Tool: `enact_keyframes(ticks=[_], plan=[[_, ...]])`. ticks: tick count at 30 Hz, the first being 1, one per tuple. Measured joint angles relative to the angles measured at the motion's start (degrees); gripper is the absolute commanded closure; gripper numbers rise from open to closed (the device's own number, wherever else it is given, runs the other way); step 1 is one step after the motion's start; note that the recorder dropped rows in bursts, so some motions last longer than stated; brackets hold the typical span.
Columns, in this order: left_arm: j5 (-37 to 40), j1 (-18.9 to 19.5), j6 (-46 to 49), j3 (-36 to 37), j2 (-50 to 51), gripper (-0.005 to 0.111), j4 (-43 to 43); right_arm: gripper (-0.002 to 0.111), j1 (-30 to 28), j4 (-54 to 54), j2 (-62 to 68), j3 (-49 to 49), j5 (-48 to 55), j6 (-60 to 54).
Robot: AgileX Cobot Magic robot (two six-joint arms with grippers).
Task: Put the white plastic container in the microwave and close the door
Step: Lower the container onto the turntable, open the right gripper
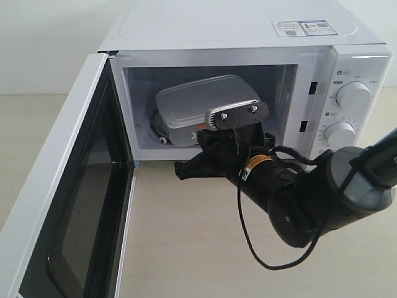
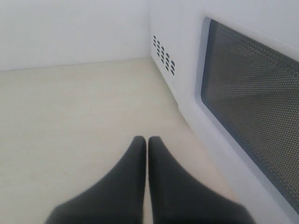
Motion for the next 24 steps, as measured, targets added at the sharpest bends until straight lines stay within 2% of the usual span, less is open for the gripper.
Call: enact_keyframes(ticks=[6,14,24], plan=[[0.0,0.0,0.0,0.0,0.0,0.103,0.0,0.108,0.0,2.1,2.5,-1.8,-1.8,-10.4],[0.0,0.0,0.0,0.0,0.0,0.103,0.0,0.108,0.0,2.8,8.2,-9.0,-2.6,-11.9],[0.0,0.0,0.0,0.0,0.0,0.103,0.0,0.108,0.0,10.6,8.7,-14.2,-1.3,-15.3]])
